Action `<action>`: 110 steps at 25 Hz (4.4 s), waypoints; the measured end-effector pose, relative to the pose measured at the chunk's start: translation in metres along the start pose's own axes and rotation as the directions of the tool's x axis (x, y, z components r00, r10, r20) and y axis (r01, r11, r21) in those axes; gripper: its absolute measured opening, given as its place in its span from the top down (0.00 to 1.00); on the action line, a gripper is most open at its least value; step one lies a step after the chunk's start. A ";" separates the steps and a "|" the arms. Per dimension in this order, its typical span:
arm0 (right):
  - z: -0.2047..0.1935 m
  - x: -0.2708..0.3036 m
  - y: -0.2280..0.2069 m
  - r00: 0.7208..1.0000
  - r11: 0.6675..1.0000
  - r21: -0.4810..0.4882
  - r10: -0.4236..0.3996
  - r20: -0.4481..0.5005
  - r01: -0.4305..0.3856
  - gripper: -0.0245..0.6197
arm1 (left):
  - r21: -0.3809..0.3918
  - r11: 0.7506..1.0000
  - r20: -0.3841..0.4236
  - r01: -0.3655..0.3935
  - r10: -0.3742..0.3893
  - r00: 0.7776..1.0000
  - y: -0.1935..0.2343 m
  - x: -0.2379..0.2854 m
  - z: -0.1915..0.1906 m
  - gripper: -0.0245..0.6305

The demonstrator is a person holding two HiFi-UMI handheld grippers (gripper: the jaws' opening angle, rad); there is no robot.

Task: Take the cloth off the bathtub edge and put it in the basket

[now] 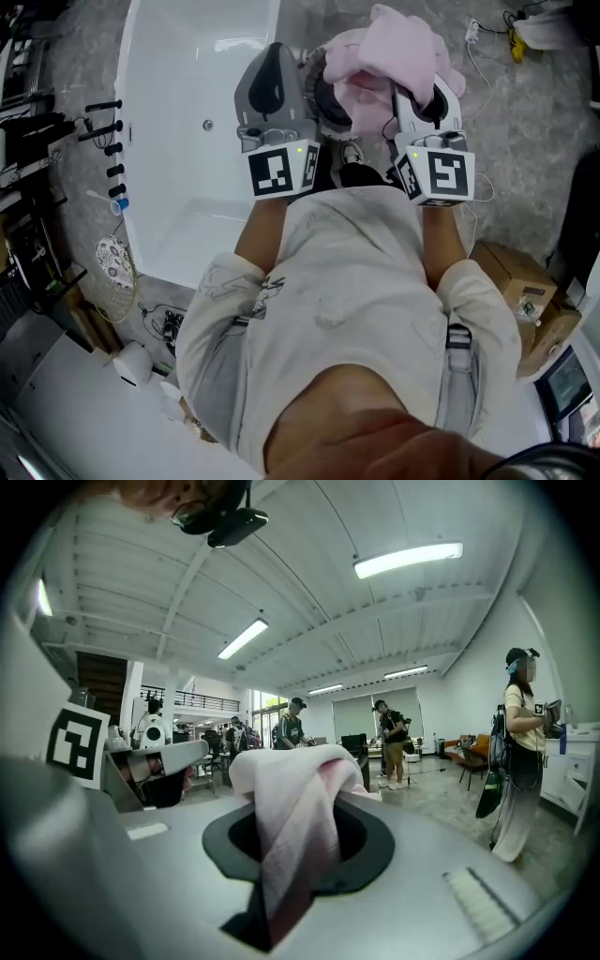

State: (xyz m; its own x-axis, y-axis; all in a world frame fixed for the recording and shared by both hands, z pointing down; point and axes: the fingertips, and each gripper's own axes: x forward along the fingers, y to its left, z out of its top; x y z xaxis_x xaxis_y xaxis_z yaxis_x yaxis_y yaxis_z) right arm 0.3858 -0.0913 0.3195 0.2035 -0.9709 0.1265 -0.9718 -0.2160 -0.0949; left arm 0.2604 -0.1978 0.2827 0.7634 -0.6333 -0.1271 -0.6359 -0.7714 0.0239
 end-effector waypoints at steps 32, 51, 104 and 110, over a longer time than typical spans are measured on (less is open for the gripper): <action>-0.291 0.099 0.011 0.857 0.971 0.113 -0.128 -0.499 0.211 0.85 | -0.100 0.978 -0.206 0.185 -0.202 0.958 0.044 0.063 -0.158 0.96; -0.524 0.104 -0.004 0.495 0.968 0.127 0.004 -0.869 0.215 0.85 | -0.099 0.975 -0.285 0.200 -0.220 0.933 0.035 0.061 -0.194 0.96; -0.101 0.076 -0.004 0.967 0.990 0.106 -0.064 -0.246 0.093 0.56 | -0.047 0.976 -0.105 0.212 -0.216 0.971 -0.001 0.056 -0.049 0.96; -0.006 0.074 0.010 0.997 0.998 0.021 -0.059 -0.044 0.060 0.56 | -0.051 0.983 -0.081 0.177 -0.180 0.980 0.013 0.055 -0.032 0.96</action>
State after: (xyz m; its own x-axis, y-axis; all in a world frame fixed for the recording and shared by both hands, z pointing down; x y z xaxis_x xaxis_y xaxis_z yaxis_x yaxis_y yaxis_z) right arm 0.3904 -0.1644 0.3343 0.2552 -0.9508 0.1755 -0.9550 -0.2762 -0.1077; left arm 0.2979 -0.2445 0.3073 0.8722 -0.4867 -0.0482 -0.4845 -0.8733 0.0511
